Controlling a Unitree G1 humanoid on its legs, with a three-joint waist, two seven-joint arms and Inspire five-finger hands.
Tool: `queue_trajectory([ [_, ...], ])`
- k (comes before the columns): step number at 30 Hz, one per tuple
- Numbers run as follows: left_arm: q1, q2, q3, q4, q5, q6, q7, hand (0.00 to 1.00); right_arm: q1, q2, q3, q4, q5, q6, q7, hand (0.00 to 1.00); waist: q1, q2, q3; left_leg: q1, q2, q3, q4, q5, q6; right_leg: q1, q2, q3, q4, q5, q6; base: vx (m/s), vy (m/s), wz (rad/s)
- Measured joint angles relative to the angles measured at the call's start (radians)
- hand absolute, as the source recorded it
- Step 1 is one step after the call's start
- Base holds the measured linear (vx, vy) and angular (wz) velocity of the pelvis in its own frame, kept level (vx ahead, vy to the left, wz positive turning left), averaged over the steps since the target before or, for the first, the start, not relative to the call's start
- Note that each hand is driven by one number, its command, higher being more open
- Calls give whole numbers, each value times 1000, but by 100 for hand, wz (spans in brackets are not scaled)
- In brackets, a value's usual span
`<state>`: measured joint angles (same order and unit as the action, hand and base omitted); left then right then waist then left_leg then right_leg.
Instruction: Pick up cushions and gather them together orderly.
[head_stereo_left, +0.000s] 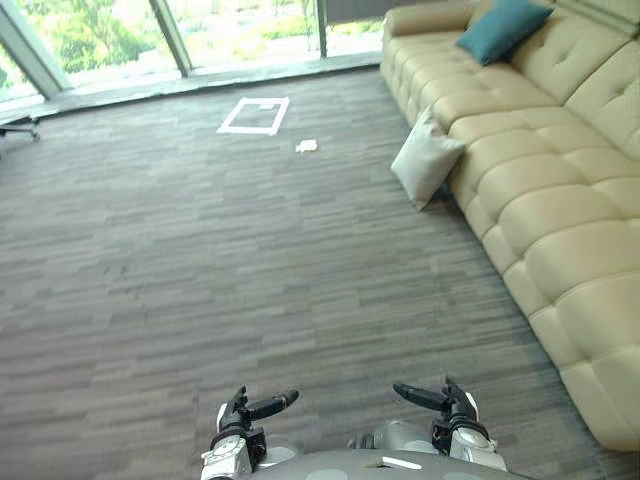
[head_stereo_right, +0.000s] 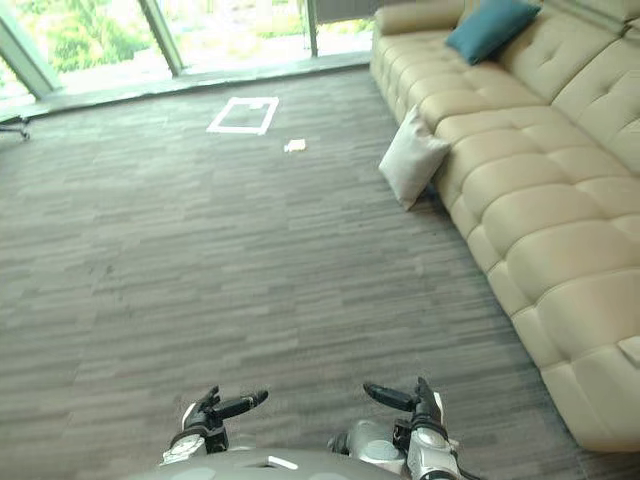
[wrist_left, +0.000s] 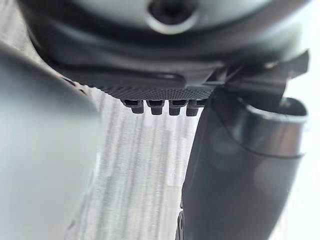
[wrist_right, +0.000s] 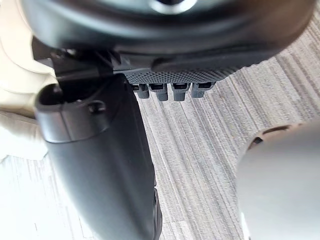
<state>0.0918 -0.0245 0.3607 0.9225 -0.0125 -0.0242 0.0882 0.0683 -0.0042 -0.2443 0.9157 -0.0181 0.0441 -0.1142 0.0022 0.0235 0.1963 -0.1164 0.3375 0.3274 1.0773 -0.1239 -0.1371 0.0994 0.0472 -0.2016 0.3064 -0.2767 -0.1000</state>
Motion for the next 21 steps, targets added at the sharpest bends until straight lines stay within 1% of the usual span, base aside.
queue_trajectory([
  [1, 5, 0, 10, -8, -11, -6, 1, 100, 1, 1, 0, 8, 0, 3, 0, 100, 5, -3, -1, -52, -3, 44, -71, -34, 13, 36, 1, 26, -33, -1, 5, 332, -10, -81],
  [2, 3, -1, 13, -10, -23, -10, 2, 100, 0, 0, -2, 14, 0, 4, 0, 100, 9, -4, 1, -78, -7, 65, -130, -52, 23, 55, 0, 41, -46, 2, 4, 440, 16, -71],
  [3, 0, -4, 16, -20, -27, -11, 3, 100, 3, -1, -1, 16, 0, 11, -2, 100, 17, -5, 3, -115, -24, 88, -227, -73, 34, 98, -4, 66, -69, -3, 11, 485, 58, -72],
  [4, -2, -5, 14, -31, -29, -12, 1, 100, 6, 3, 0, 16, 0, 20, -2, 100, 24, -13, 7, -137, -49, 105, -332, -75, 42, 148, -16, 92, -102, -10, 25, 616, 112, -69],
  [5, -3, -4, 13, -36, -30, -17, 1, 100, 6, 6, 0, 16, 0, 20, -3, 100, 27, -20, 11, -146, -68, 107, -396, -74, 44, 176, -27, 106, -121, -16, 36, 547, 131, -62],
  [6, -8, -4, 13, -38, -31, -22, 2, 100, 7, 10, 1, 16, 0, 19, -3, 100, 31, -26, 15, -158, -91, 107, -487, -62, 52, 211, -40, 120, -139, -25, 51, 690, 218, -54],
  [7, -13, -3, 9, -36, -32, -24, 2, 100, 13, 11, 6, 16, 0, 18, -3, 100, 36, -28, 15, -173, -122, 107, -619, -12, 70, 246, -53, 131, -157, -38, 74, 600, 213, -60],
  [8, -19, -3, 9, -34, -36, -25, 3, 100, 23, 7, 19, 16, 0, 15, -5, 100, 42, -18, 10, -192, -135, 102, -719, 69, 112, 272, -54, 140, -157, -55, 104, 745, 285, -62],
  [9, -23, -5, 7, -30, -38, -24, 5, 100, 23, 6, 28, 23, 0, 14, -5, 100, 52, -22, 2, -191, -143, 91, -707, 159, 167, 280, -63, 157, -151, -59, 111, 670, 252, -36],
  [10, -39, 19, -4, -19, -31, -18, 6, 100, 25, 24, 29, 25, 0, 13, -5, 100, 44, -59, -11, -190, -182, 99, -698, 139, 189, 275, -101, 163, -118, -54, 119, 679, 250, -7],
  [11, -48, 35, -27, -16, -21, -18, 3, 100, 25, 39, 12, 25, 0, 13, -5, 100, 44, -82, -17, -194, -208, 95, -672, 104, 219, 241, -136, 163, -40, -39, 145, 800, 310, 28],
  [12, -48, 48, -39, -7, -17, -17, 1, 100, 27, 53, -12, 31, 0, 13, -5, 100, 46, -104, -25, -176, -244, 92, -622, 30, 230, 197, -171, 164, 114, -3, 170, 657, 270, 27],
  [13, -49, 53, -42, -1, -17, -17, 2, 100, 26, 54, -16, 35, 0, 12, -5, 100, 46, -108, -28, -167, -254, 91, -614, 11, 231, 182, -182, 166, 166, 11, 174, 790, 325, 35],
  [14, -51, 61, -44, 24, -18, -9, 6, 100, 20, 51, -19, 48, -1, 11, -4, 100, 44, -111, -30, -124, -282, 82, -598, -49, 234, 104, -207, 188, 398, 115, 211, 541, 208, 25],
  [15, -53, 62, -44, 34, -18, -8, 9, 100, 15, 50, -17, 51, -2, 8, -3, 100, 42, -110, -29, -100, -294, 78, -598, -69, 234, 61, -215, 204, 498, 178, 248, 660, 239, 31],
  [16, -57, 60, -45, 50, -18, -2, 15, 100, 11, 39, -4, 42, -8, 6, 6, 100, 42, -105, -25, -46, -309, 72, -601, -105, 233, -25, -235, 214, 686, 207, 286, 619, 195, 15],
  [17, -57, 57, -45, 53, -22, 4, 18, 100, 11, 29, 0, 33, -12, -1, 11, 100, 43, -97, -20, -3, -314, 70, -611, -125, 234, -82, -250, 201, 781, 192, 263, 698, 178, 8],
  [18, -55, 48, -48, 57, -24, 7, 25, 100, 12, 16, -1, 15, -12, -8, 10, 100, 42, -76, -13, 84, -314, 64, -651, -150, 224, -167, -256, 178, 876, 161, 212, 557, 109, -3],
  [19, -52, 45, -56, 60, -24, 9, 27, 100, 13, 11, -2, 6, -11, -12, 10, 100, 40, -66, -9, 125, -312, 59, -678, -162, 222, -205, -251, 164, 896, 144, 188, 434, 54, 2],
  [20, -48, 44, -78, 63, -23, 11, 30, 100, 13, 9, -11, -14, -9, -15, 8, 100, 31, -52, -4, 184, -306, 45, -720, -169, 209, -258, -240, 139, 898, 119, 175, 528, -19, 34],
  [21, -37, 42, -106, 65, -21, 11, 30, 100, 14, 7, -12, -37, -8, -28, 2, 100, 7, -38, -3, 262, -292, 19, -775, -174, 195, -337, -225, 87, 839, 79, 175, 527, -65, 50],
])
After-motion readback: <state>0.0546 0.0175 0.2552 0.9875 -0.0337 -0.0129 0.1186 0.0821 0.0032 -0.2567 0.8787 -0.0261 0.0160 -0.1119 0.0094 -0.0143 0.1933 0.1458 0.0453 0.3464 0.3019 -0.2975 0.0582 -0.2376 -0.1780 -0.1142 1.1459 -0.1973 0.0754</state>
